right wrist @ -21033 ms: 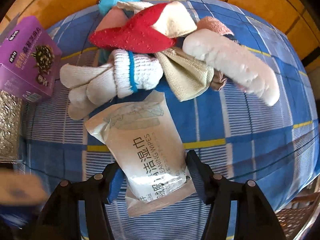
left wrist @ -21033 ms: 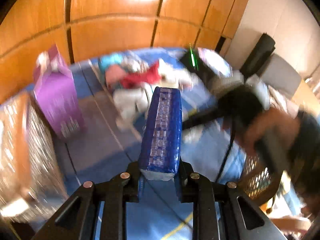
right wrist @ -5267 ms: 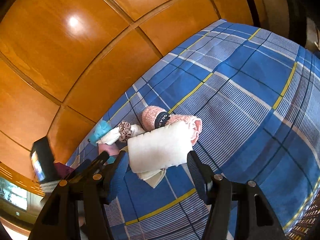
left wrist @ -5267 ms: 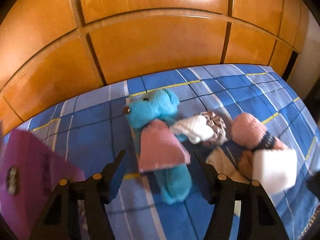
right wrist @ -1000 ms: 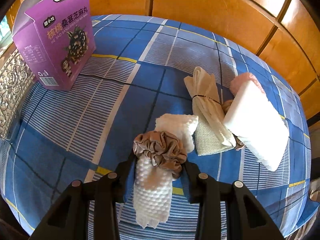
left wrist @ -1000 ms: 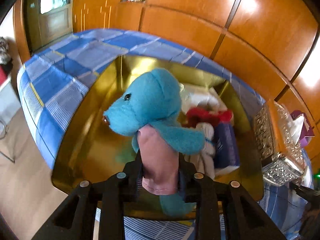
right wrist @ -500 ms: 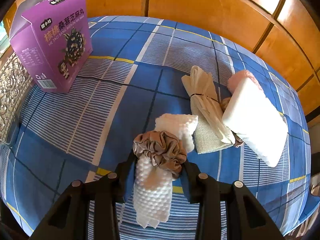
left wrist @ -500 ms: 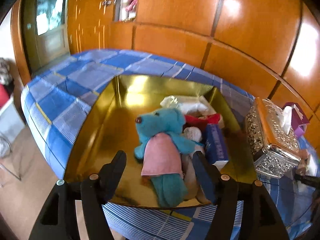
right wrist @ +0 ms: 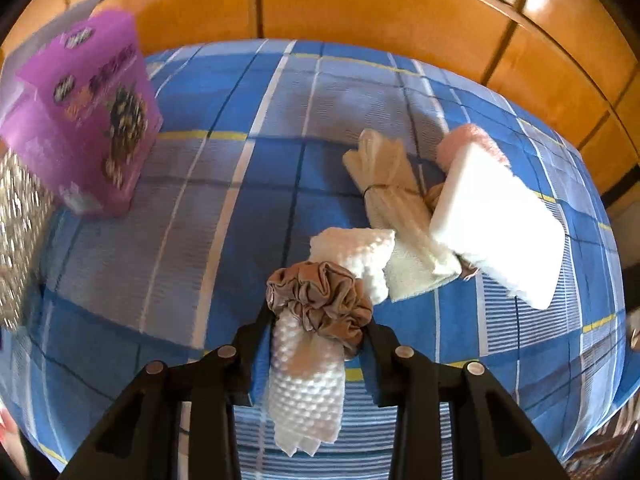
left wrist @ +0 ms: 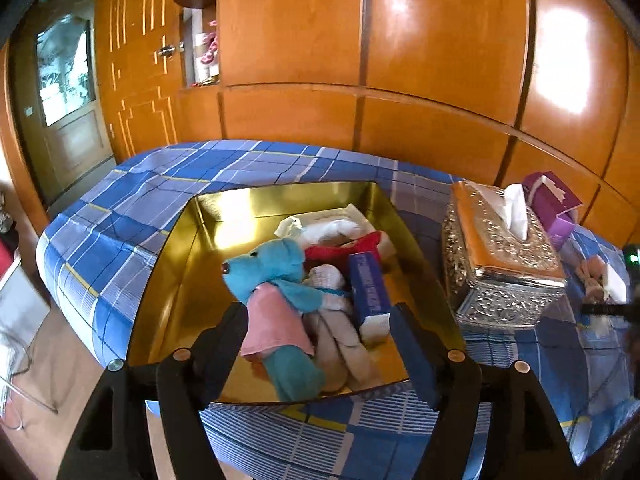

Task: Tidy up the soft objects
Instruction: 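Carry the mesh sponge with scrunchie into the gold tray and release with the right gripper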

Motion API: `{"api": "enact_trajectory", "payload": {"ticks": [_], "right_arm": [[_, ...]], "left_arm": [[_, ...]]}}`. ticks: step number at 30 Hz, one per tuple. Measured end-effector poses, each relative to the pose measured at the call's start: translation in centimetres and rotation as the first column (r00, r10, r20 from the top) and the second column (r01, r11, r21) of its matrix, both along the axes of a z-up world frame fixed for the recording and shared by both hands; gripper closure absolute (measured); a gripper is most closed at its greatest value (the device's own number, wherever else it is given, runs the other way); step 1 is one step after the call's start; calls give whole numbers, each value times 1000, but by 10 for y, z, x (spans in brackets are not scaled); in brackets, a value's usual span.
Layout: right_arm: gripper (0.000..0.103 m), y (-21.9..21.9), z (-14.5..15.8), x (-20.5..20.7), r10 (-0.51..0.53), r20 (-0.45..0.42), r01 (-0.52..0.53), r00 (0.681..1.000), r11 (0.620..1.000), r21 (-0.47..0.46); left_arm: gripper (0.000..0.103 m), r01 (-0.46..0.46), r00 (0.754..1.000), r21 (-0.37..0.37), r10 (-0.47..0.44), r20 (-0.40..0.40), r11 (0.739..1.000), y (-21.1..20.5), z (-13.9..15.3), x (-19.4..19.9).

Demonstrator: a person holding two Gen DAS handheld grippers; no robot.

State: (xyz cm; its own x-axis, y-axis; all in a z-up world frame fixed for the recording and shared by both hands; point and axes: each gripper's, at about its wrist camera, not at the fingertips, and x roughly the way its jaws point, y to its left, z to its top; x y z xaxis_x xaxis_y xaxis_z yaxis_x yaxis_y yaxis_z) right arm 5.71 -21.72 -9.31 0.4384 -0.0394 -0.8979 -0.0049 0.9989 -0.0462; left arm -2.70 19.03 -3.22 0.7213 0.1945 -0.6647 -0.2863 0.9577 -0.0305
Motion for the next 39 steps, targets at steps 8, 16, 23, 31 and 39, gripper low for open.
{"api": "enact_trajectory", "payload": {"ticks": [8, 16, 23, 31, 39], "right_arm": [[66, -5, 57, 39, -59, 123, 54, 991, 997, 48], [66, 52, 155, 76, 31, 337, -67, 941, 993, 94], [67, 172, 202, 32, 410, 468, -491, 783, 869, 61], [66, 292, 135, -37, 716, 306, -767, 628, 635, 89], [63, 360, 53, -60, 788, 159, -802, 595, 570, 176]], "left_arm": [[29, 22, 1000, -7, -22, 0, 1000, -5, 0, -1], [29, 35, 999, -14, -35, -11, 999, -7, -5, -1], [29, -20, 1000, -36, 19, -17, 999, 12, -10, 0], [29, -149, 989, -44, 149, 16, 988, 55, -4, -9], [27, -197, 980, -70, 199, 23, 978, 74, -4, -12]]}}
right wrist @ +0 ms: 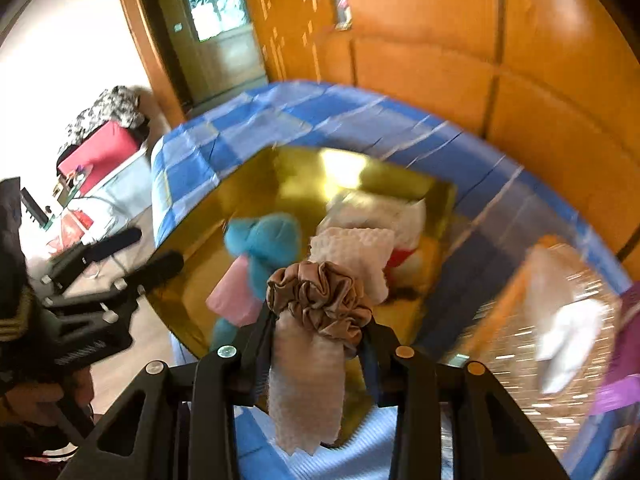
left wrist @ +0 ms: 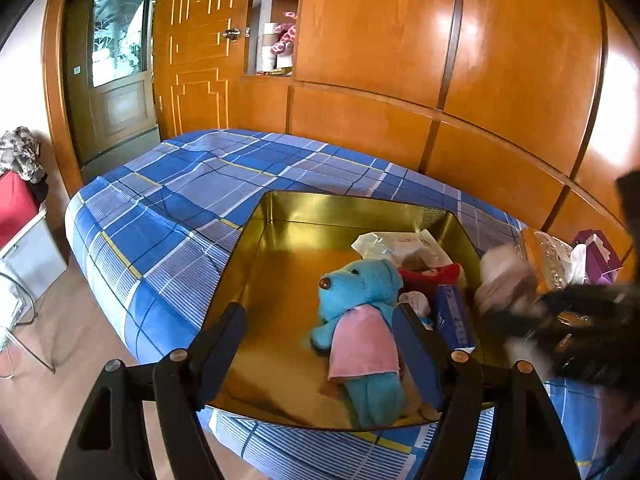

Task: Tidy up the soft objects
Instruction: 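Carry the mesh sponge with scrunchie into the gold tray and release with the right gripper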

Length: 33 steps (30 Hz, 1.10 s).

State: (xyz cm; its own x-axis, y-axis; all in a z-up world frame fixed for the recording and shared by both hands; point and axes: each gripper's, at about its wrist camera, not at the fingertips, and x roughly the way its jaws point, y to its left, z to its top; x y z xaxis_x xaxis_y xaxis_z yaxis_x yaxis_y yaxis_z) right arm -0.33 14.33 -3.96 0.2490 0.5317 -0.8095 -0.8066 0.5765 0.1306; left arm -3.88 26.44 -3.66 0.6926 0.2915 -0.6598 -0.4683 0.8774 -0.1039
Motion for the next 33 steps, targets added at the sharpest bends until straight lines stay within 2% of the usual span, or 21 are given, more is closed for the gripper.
{"api": "enact_trajectory", "payload": {"ticks": [4, 8, 11, 13, 15, 18, 19, 23, 25, 27, 29, 30, 31, 33], "right_arm": [[58, 0, -15, -3, -13, -59, 11, 998, 999, -31], [57, -8, -11, -6, -19, -47, 17, 999, 999, -37], [50, -8, -8, -13, 8, -28, -9, 1000, 999, -42], [50, 0, -11, -16, 11, 54, -7, 998, 997, -74], [51, 11, -15, -13, 39, 69, -33, 997, 996, -81], [51, 25, -25, -5, 31, 144, -9, 989, 988, -152], [51, 23, -24, -2, 14, 156, 9, 988, 988, -151], [50, 4, -2, 0, -22, 93, 28, 995, 997, -67], [50, -4, 9, -9, 12, 95, -8, 995, 999, -39], [50, -3, 9, -19, 59, 99, -52, 993, 996, -66], [59, 2, 0, -29, 96, 153, -74, 984, 987, -143], [72, 6, -7, -30, 103, 170, -71, 980, 980, -185], [76, 10, -16, -28, 94, 169, -56, 981, 975, -217], [76, 15, -30, -19, 58, 152, -23, 987, 974, -225]], "left_arm": [[26, 11, 1000, 4, -11, 1, 1000, -4, -1, 1], [26, 17, 1000, 7, -17, 3, 1000, -8, 0, 1], [26, 20, 1000, 8, -20, 1, 1000, -10, -1, 1], [25, 24, 1000, 9, -24, -3, 1000, -11, -1, 2], [25, 28, 1000, 7, -28, -3, 1000, -13, -1, 1], [24, 30, 1000, 15, -30, 6, 999, -15, 3, 0], [24, 30, 1000, 16, -31, 7, 999, -15, 3, 0], [19, 22, 1000, 19, -22, 22, 1000, -13, 6, -2], [19, 20, 1000, 14, -20, 19, 1000, -12, 5, -1], [19, 16, 1000, 12, -16, 18, 1000, -12, 5, -1], [19, 16, 1000, 18, -17, 19, 1000, -13, 6, -2], [19, 15, 1000, 23, -16, 20, 1000, -13, 6, -2], [19, 15, 1000, 25, -16, 20, 1000, -14, 7, -2], [18, 17, 1000, 27, -18, 21, 999, -15, 8, -2]]}}
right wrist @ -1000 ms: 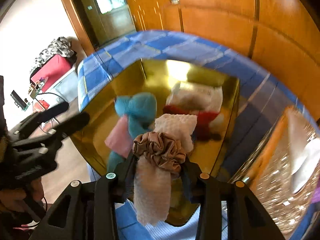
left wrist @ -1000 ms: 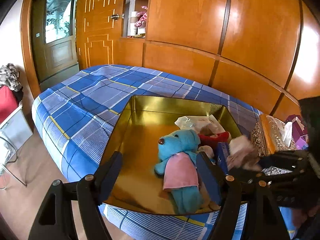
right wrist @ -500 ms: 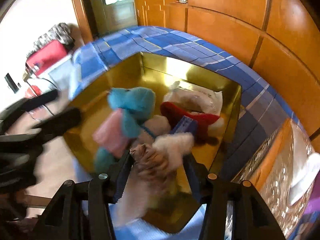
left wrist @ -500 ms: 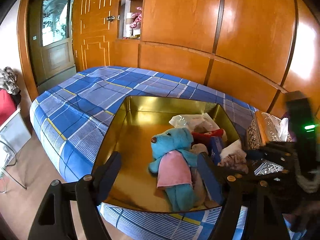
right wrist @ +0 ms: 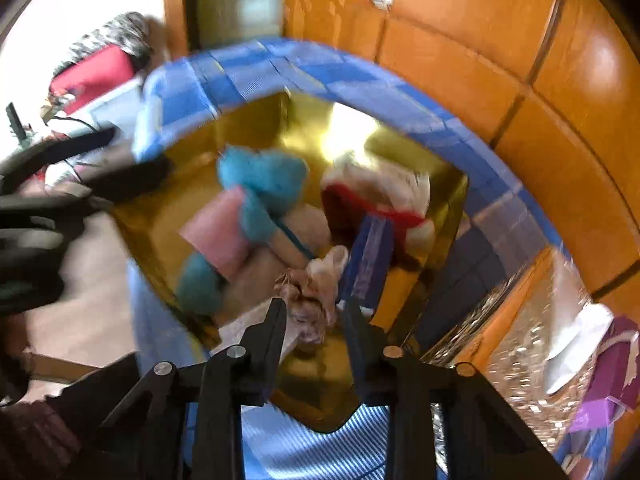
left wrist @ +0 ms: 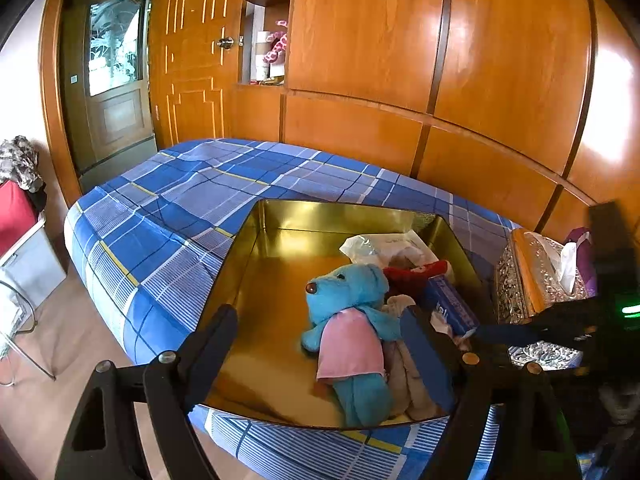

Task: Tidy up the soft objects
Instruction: 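Carry the mesh sponge with scrunchie into the gold tray and release with the right gripper, then move both grippers back toward the remaining soft items on the bed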

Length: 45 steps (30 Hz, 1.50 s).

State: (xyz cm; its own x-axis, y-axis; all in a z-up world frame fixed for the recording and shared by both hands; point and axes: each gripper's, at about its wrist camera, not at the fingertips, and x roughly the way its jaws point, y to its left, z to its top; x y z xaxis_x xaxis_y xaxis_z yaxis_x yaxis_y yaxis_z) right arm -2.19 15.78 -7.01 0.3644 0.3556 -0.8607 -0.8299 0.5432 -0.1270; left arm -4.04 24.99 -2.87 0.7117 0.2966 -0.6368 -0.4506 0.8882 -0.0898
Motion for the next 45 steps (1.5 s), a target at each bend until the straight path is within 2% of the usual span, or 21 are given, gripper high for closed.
{"api": "enact_trajectory", "payload": {"ticks": [3, 7, 10, 15, 22, 27, 33, 37, 41, 45], "right_arm": [[79, 2, -7, 7, -42, 15, 42, 999, 999, -5], [76, -6, 10, 0, -29, 48, 27, 998, 999, 38], [73, -16, 26, -9, -48, 95, 40, 994, 995, 91], [73, -32, 38, -21, -101, 137, 80, 985, 986, 148], [72, -79, 43, -29, -207, 139, 175, 968, 961, 213], [71, -121, 47, -28, -300, 146, 259, 943, 934, 248], [69, -178, 51, -18, -420, 151, 373, 895, 890, 263], [69, -218, 53, -9, -504, 158, 456, 849, 851, 263], [69, -263, 57, 2, -605, 162, 553, 779, 786, 276], [69, -311, 60, 13, -712, 170, 654, 682, 697, 293]], "left_arm": [[15, -3, 1000, 6, 3, 6, 1000, 0, 2, -1], [14, -1, 1000, 12, 1, 9, 1000, -1, 3, -1], [14, 3, 1000, 14, -3, 4, 1000, -4, 2, -1], [14, 12, 1000, 25, -12, 11, 1000, -7, 5, -1], [14, 56, 998, 35, -57, 15, 998, -21, 7, -1], [14, 108, 994, 50, -109, 16, 993, -38, 8, 0], [14, 172, 985, 70, -173, 16, 983, -58, 11, 1], [14, 217, 976, 79, -219, 18, 973, -71, 14, 1], [14, 255, 966, 99, -258, 18, 962, -86, 18, 1], [14, 286, 957, 110, -290, 19, 952, -97, 22, 0]]}}
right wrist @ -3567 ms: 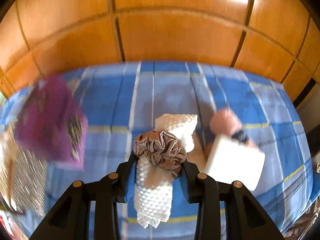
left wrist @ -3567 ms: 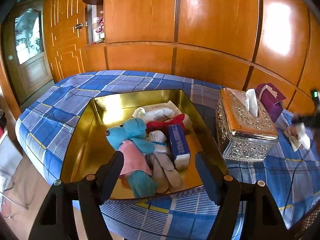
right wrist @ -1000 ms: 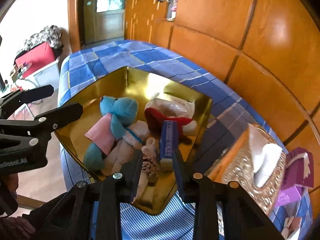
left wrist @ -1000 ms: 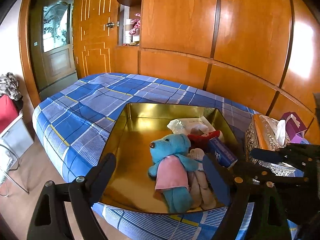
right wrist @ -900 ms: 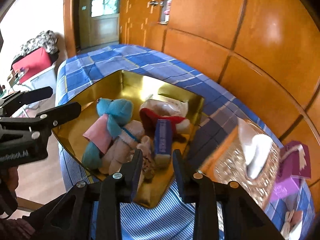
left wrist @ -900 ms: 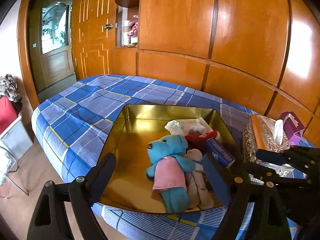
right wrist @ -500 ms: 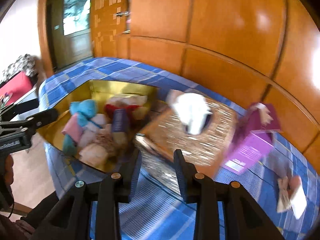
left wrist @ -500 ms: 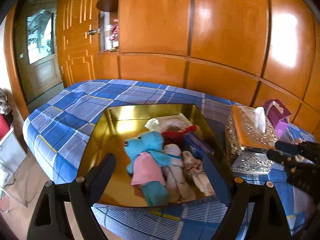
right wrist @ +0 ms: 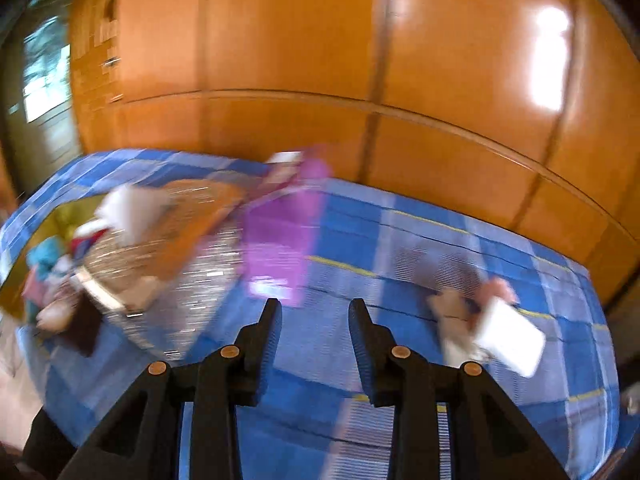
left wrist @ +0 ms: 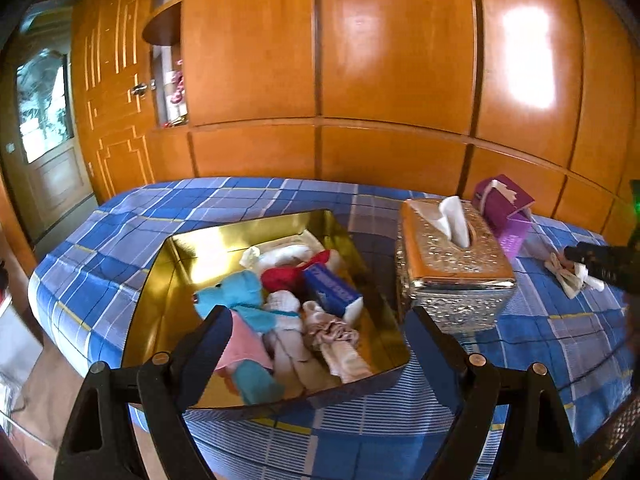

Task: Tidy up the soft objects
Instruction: 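Move both grippers back toward the remaining soft items on the bed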

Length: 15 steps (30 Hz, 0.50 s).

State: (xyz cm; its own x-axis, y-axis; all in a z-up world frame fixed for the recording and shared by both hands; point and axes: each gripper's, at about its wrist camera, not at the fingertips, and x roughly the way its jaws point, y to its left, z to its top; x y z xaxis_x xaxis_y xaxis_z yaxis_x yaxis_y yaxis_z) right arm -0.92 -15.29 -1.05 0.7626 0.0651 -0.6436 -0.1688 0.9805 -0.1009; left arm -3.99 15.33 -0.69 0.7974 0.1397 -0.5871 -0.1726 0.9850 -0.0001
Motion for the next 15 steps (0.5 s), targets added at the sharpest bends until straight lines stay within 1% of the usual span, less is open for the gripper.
{"api": "enact_trajectory", "payload": {"ticks": [2, 5, 7, 9, 11, 13, 15], "right_arm": [[69, -24, 0, 4, -65, 5, 65, 998, 998, 14], [69, -56, -1, 11, -162, 12, 162, 987, 986, 23], [69, -75, -1, 16, -225, 15, 225, 974, 974, 25], [69, -97, -1, 21, -298, 20, 297, 954, 954, 28], [69, -118, -2, 26, -365, 28, 364, 930, 930, 43], [68, -141, -4, 31, -450, 35, 448, 892, 892, 52], [68, -165, -8, 32, -529, 27, 525, 848, 846, 86]], "left_arm": [[14, 16, 1000, 12, -16, 2, 1000, -6, 2, 0], [14, 34, 999, 22, -34, -1, 999, -14, 4, 0], [14, 49, 999, 27, -49, -5, 998, -19, 4, 1], [14, 70, 998, 30, -69, -7, 997, -26, 5, 1], [14, 93, 996, 38, -93, -6, 995, -33, 6, 2], [14, 115, 993, 45, -115, -6, 992, -41, 8, 3], [14, 139, 990, 44, -139, -6, 989, -49, 11, 5]]}}
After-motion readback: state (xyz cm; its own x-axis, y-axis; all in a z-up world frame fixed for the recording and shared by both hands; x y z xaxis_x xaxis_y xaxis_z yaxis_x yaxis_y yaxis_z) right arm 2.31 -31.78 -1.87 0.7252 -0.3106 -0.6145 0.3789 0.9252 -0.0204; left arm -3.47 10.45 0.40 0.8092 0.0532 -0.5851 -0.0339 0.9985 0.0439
